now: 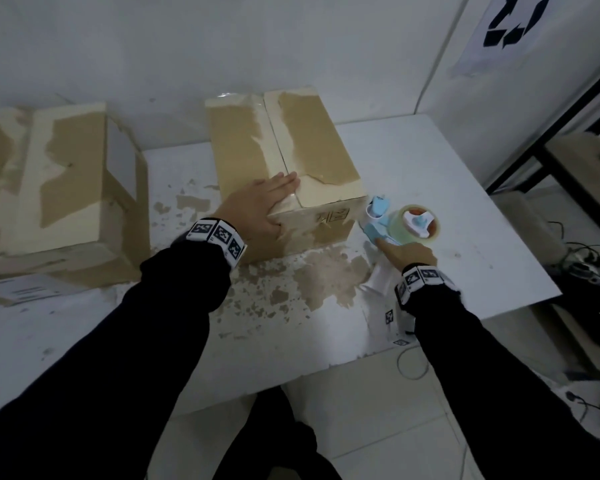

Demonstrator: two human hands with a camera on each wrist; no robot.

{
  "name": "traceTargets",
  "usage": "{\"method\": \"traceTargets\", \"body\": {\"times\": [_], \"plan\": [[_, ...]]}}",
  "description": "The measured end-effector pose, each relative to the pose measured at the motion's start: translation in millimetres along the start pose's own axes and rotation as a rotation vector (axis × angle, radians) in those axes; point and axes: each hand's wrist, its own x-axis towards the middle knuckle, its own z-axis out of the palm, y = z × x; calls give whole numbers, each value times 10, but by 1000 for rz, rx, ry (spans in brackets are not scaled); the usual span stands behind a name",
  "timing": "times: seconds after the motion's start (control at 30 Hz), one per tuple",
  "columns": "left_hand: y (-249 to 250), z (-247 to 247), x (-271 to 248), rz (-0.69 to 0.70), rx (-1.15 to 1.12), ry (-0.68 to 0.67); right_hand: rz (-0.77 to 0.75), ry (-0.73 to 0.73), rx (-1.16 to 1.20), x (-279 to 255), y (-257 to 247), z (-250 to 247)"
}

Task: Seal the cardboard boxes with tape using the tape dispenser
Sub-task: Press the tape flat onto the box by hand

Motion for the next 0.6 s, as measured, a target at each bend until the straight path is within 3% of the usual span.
{"method": "traceTargets", "body": {"times": [0.23, 0.37, 0.43, 0.6], "plan": [[-58, 5, 17, 29, -43, -22, -322, 190, 224, -156, -759, -615], [-105, -159, 55, -57, -528, -27, -506, 56, 326, -295, -1514, -830], [-161, -276, 100, -83, -592, 53, -586, 3, 266, -378, -1884, -859], [-511, -617, 323, -170, -457, 272, -824, -34, -68, -486, -2587, -809]]}}
